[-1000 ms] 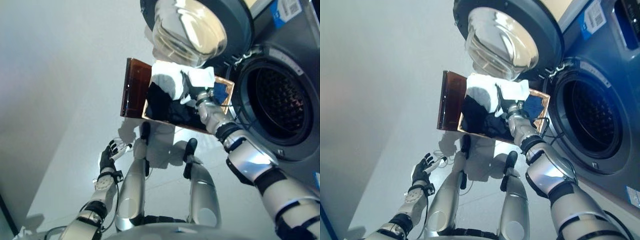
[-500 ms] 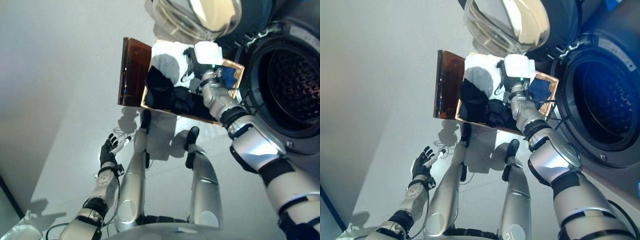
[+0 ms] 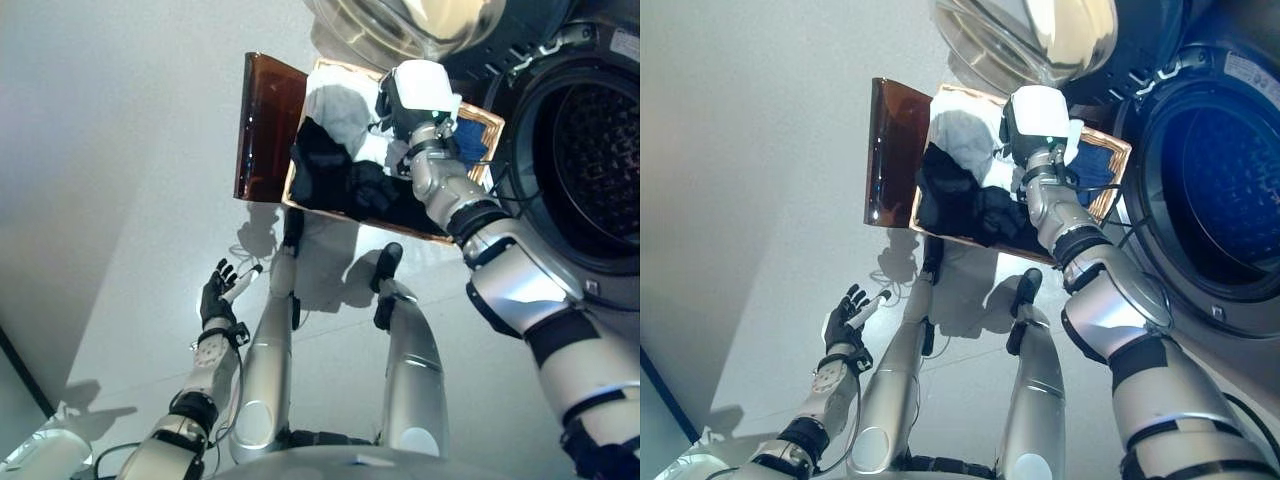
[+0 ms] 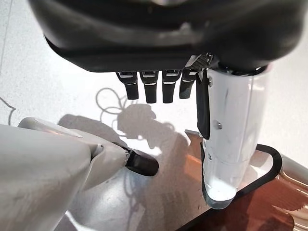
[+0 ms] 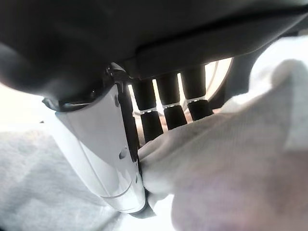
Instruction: Pick up the clothes and place them into the washing machine
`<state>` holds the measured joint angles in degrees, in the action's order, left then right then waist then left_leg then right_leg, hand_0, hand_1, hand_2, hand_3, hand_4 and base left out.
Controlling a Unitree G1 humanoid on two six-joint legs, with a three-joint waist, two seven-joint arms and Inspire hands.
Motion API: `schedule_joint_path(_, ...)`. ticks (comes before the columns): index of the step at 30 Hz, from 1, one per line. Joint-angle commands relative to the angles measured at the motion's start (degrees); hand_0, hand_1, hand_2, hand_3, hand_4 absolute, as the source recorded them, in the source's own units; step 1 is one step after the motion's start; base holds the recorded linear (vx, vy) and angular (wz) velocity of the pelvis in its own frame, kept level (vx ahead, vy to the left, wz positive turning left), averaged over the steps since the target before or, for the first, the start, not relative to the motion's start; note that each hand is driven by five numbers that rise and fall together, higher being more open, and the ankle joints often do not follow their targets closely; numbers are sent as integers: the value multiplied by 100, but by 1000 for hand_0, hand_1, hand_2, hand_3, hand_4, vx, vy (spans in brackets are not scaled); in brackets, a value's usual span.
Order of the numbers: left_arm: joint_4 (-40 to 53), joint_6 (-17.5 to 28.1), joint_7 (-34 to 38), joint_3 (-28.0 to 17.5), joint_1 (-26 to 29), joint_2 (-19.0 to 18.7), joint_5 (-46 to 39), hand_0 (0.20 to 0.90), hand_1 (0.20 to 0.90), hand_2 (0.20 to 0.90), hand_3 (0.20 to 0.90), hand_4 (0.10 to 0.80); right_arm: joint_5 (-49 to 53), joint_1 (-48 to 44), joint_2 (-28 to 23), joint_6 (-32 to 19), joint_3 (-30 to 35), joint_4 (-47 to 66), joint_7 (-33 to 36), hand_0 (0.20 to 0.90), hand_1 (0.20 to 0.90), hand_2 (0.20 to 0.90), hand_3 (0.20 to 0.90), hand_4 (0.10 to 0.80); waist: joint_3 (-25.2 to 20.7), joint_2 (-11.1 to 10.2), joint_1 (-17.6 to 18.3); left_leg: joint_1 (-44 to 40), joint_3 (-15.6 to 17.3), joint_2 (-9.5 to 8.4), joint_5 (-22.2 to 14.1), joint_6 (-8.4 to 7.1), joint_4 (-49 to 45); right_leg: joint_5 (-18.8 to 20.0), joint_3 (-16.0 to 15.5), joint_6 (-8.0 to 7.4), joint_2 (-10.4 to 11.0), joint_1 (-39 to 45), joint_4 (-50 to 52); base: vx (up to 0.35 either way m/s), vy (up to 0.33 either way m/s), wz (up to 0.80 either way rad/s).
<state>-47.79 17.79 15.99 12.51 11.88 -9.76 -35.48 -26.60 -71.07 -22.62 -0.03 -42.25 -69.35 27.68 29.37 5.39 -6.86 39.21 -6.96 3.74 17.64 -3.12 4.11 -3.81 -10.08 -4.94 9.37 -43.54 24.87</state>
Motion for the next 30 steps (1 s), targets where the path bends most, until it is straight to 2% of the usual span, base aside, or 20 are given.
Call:
schedule_joint_path(1, 43, 190, 159, 198, 83, -258, -90, 900, 900, 900, 900, 800, -155, -526, -532, 174, 24, -57, 233, 200, 200, 200, 200, 300, 42, -189, -66, -215, 24, -108, -399, -348, 28, 1360, 408, -589, 484, 692, -2038, 16, 5, 3)
schedule_joint_path(10, 44, 215, 207, 192, 87, -250, -92, 900, 900, 900, 900, 800, -231, -473, -469, 226, 89, -40, 308, 200, 200, 200, 200, 300, 42, -197, -38, -296, 45, -89, -408, -352, 7, 1333, 434, -567, 454, 760, -2040, 3, 0, 1)
schedule_joint_path(12, 23, 221, 219, 184, 89, -250, -97, 900, 900, 900, 900, 800, -208, -449, -453, 211, 107, -2, 319, 302, 302, 302, 302, 373, 42, -218, -28, -321, 54, -80, -412, -356, 7, 1339, 434, -567, 446, 775, -2054, 0, 0, 0)
schedule_joint_path(13, 4, 216, 217, 187, 95, -252, -99, 900, 900, 900, 900, 800, -200, -429, -442, 204, 124, 29, 317, 900, 900, 900, 900, 800, 42, -234, -18, -331, 61, -78, -414, -358, 6, 1347, 436, -569, 442, 791, -2068, 0, 0, 0)
schedule_joint_path(21, -88, 243, 280, 67, 94, -223, -105, 900, 900, 900, 900, 800, 18, -71, -475, 94, 474, 678, 536, 900, 900, 900, 900, 800, 42, -320, 77, -515, 88, -46, -451, -358, -13, 1309, 441, -554, 423, 995, -2082, 0, 0, 0)
schedule_joint_path(26, -6, 258, 310, -54, 58, -249, -52, 900, 900, 900, 900, 800, -301, 315, -699, 154, 633, 1590, 660, 900, 900, 900, 900, 800, 42, -394, 134, -578, 122, -21, -479, -359, -36, 1290, 435, -561, 418, 1069, -2090, 0, 0, 0)
schedule_joint_path(30, 10, 276, 327, -61, 47, -221, -19, 900, 900, 900, 900, 800, -542, 570, -800, 192, 770, 1907, 756, 900, 900, 900, 900, 800, 42, -401, 156, -588, 115, -15, -489, -362, -45, 1276, 426, -557, 415, 1087, -2088, 0, 0, 0)
